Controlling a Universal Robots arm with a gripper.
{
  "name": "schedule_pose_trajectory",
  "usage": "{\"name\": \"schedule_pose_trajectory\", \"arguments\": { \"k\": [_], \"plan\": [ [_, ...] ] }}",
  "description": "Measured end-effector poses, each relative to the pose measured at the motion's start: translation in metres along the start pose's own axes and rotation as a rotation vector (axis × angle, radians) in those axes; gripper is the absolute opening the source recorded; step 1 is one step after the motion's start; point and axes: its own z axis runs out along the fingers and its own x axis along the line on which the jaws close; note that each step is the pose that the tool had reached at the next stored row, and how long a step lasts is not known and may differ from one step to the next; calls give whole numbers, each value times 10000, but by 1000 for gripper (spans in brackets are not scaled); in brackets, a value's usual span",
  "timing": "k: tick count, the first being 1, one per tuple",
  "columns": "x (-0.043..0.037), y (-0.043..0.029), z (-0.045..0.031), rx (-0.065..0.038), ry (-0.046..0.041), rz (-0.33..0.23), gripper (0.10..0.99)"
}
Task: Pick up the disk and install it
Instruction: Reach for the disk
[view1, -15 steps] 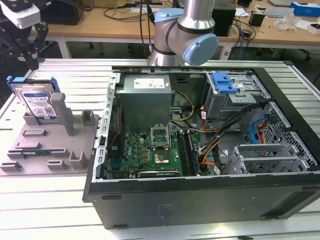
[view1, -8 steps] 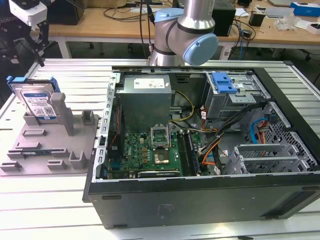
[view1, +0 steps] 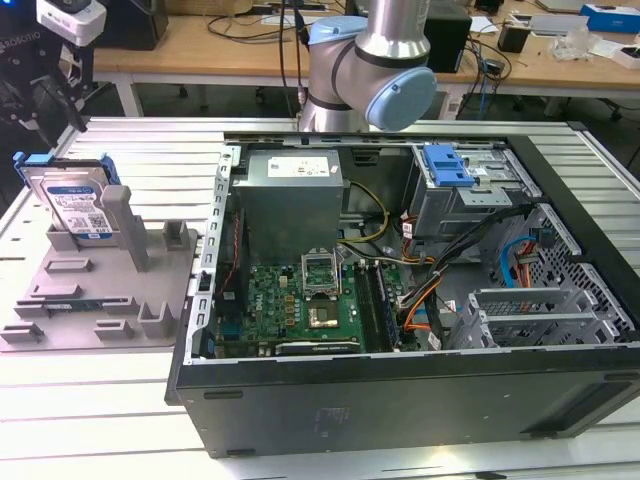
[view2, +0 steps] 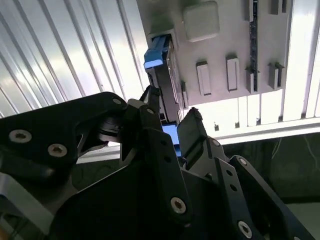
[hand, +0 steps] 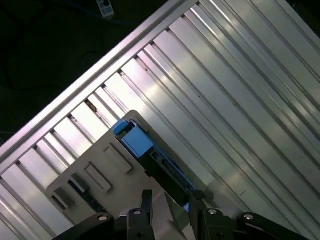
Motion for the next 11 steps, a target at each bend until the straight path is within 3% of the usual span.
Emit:
{"name": "schedule_pose_trajectory", "arguments": {
  "k": [5, 7, 11],
  "plan": [
    [-4, 3, 2, 8, 103, -827, 424],
    [-6, 5, 4, 15, 145, -1131, 498],
    [-8, 7, 10, 15, 236, -1968, 498]
  ]
}}
